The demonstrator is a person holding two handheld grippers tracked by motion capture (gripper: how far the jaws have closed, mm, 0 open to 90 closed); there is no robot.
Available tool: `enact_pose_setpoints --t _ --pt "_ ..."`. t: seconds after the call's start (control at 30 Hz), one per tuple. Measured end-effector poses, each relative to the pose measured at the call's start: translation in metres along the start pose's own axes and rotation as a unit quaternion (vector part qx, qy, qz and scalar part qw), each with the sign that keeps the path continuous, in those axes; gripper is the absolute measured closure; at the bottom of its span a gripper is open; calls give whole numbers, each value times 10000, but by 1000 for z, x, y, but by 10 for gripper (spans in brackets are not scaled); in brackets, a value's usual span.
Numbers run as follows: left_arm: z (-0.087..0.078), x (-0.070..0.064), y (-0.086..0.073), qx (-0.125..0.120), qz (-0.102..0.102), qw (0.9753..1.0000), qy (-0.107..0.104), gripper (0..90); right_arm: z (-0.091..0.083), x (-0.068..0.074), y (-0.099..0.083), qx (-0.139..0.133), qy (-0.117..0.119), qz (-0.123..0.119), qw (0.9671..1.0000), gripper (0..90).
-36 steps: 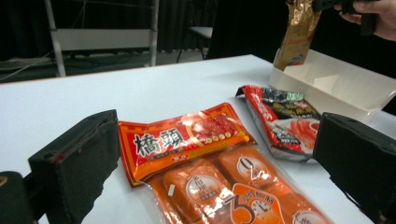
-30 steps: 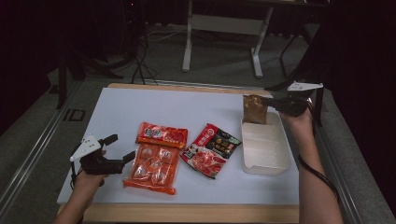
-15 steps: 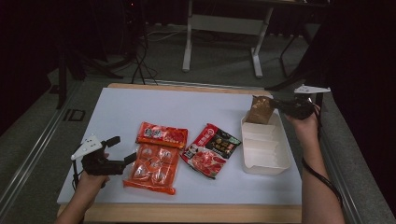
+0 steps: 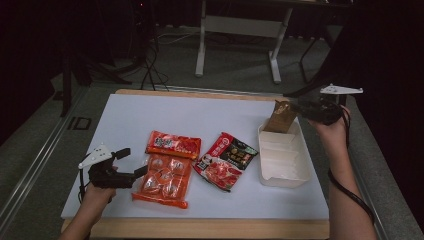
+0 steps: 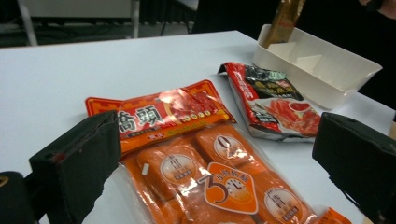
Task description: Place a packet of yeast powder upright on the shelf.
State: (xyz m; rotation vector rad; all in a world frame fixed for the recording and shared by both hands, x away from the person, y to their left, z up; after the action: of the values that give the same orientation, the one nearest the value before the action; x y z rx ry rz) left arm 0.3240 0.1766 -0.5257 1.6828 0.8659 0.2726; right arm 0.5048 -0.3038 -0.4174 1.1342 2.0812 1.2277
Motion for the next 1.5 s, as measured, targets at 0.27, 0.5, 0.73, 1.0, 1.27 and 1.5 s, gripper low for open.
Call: enact_pose_setpoints --t 0.27,0.5,0.73,1.0,1.27,1.5 --pt "2 -11 2 116 99 9998 -153 15 -15 19 18 -355 -75 -32 9993 343" --pt "7 -19 5 186 25 9994 -283 21 -22 38 7 -450 -30 124 9989 226" --pt "14 -31 9 284 139 9987 -388 30 -34 70 -6 -707 326 294 9965 110" --pt "25 -41 9 455 173 9969 -620 82 -49 114 -22 -993 622 -32 9931 163" --pt "40 -45 11 555 152 9958 -706 142 -59 131 -38 -981 658 -81 9930 169" --pt "55 -47 6 751 113 9940 -791 147 -62 140 -52 -997 772 -57 9920 167"
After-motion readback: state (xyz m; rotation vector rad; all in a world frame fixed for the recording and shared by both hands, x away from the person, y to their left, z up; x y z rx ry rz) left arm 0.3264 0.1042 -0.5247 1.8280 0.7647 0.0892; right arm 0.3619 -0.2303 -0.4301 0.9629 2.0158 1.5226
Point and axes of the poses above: each handheld gripper's, and its own axes: z roughly forward along the jaws, y roughly out of its top, x roughly to its left, the point moved 10 cm from there along z, roughly forward along the jaws, and after that the axes turned 5 degrees about -y, right-handed, at the moved point
